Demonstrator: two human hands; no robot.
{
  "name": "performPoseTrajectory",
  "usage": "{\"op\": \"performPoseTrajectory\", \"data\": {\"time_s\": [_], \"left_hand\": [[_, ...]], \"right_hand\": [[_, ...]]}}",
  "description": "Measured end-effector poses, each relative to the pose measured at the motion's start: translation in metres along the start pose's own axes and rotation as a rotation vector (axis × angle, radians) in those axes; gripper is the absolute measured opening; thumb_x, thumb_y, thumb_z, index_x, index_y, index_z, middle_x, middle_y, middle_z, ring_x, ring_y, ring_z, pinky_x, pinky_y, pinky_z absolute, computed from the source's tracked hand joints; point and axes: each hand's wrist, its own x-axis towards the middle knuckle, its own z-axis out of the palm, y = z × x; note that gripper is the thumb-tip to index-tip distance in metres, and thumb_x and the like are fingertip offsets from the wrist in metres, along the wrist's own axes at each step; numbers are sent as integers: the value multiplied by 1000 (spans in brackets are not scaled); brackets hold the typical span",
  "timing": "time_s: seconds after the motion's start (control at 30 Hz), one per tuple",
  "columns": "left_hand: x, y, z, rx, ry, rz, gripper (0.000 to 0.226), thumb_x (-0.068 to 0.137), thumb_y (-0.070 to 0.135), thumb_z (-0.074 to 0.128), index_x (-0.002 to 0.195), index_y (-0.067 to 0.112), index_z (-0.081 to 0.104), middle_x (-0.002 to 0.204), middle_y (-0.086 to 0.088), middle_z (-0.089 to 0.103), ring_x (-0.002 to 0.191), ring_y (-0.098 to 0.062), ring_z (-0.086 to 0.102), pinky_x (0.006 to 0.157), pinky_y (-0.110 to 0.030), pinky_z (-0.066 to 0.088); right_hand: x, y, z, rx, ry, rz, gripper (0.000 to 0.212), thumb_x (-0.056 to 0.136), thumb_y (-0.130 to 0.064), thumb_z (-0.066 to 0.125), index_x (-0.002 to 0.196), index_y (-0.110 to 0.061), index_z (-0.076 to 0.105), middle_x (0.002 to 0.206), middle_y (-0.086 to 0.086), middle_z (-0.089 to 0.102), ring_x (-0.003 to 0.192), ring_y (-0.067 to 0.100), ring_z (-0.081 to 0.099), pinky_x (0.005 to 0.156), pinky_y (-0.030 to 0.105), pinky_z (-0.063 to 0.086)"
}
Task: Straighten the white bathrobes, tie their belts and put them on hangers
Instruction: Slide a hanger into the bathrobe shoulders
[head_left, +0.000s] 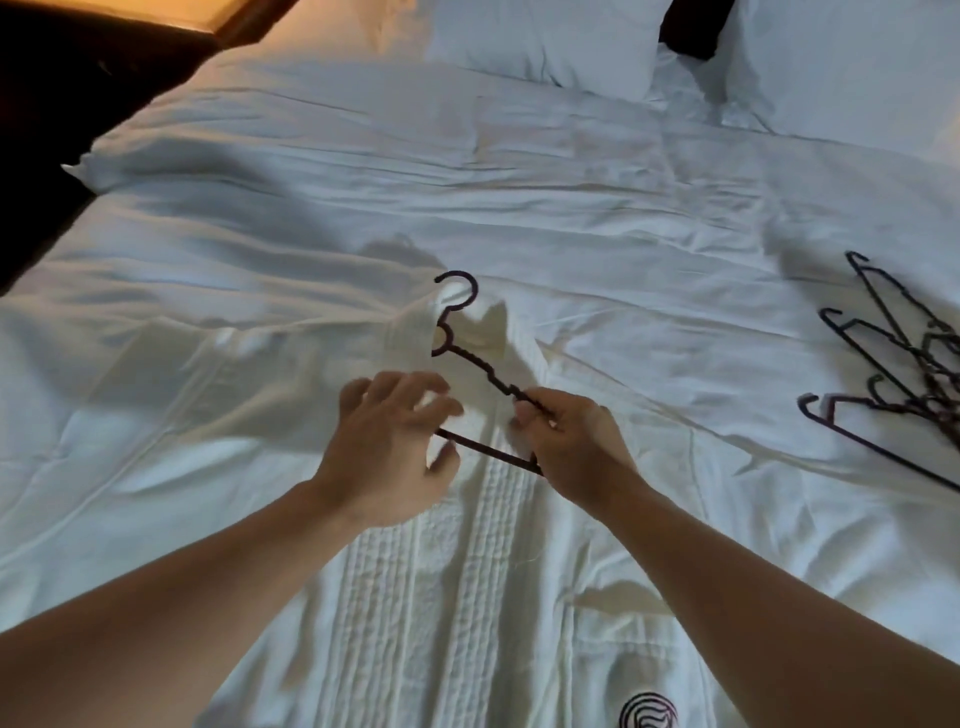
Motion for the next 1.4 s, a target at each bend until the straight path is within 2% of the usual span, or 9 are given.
{"op": "performPoseTrajectory", "data": {"time_s": [0.13,0.27,0.4,0.5,0.63,0.87,1.0,1.2,1.4], "left_hand": [[-5,-4,-3,122,-176,107,29,83,42,45,86,36,73,87,21,65,109,-12,57,107,-57,22],[-7,-8,-6,111,-244,178,33,89,51,43,95,40,73,88,23,65,113,-10,54,108,-56,21],[-9,-10,-3,29,-298,185,34,93,60,41,100,44,70,89,21,58,117,-8,50,110,-51,21],[-9,-12,3,-15,-204,159,25,95,49,44,93,43,68,86,21,54,110,-8,51,107,-46,25],[-1,-6,3,-66,13,56,17,89,35,56,83,37,71,81,22,55,101,-11,58,98,-42,32],[15,11,16,18,-68,-57,18,80,20,76,81,38,74,90,23,64,115,-16,57,102,-55,25],[40,21,27,-9,-60,85,20,81,10,75,82,30,75,87,13,64,121,-28,61,102,-76,25],[70,26,18,138,-191,287,22,74,15,77,75,34,66,97,20,61,136,-29,48,109,-76,9],[54,-9,11,251,-210,-21,100,70,83,54,150,29,31,160,-4,24,153,-36,10,114,-64,-8]], "right_hand": [[17,-9,-10,142,-374,-23,38,102,-32,41,130,-36,66,144,-14,57,120,4,55,98,21,42],[35,-8,-26,-438,-500,-131,65,94,-9,44,148,-45,43,149,-18,42,132,15,46,107,32,38],[38,0,-36,-884,-357,-429,44,95,-18,52,130,-44,58,122,-6,44,102,21,49,82,34,35],[30,22,-42,-735,-208,-584,21,89,-10,64,102,-26,70,113,-7,56,91,21,57,79,37,44],[18,53,-46,-550,-87,-628,37,70,13,67,86,-19,59,111,-5,66,80,26,67,67,41,55],[7,42,-48,-443,89,-753,33,70,5,64,79,-23,48,131,-4,65,85,22,65,76,33,45],[4,31,-35,-463,77,-666,54,74,-7,53,123,-28,58,163,-5,32,112,16,60,93,40,42],[15,30,-22,-402,118,-80,63,96,-28,40,155,-32,19,169,-13,-6,149,10,20,117,55,21],[19,40,-15,-422,-60,21,53,105,-47,24,156,-37,12,168,-16,-13,156,15,-11,121,60,-5]]}}
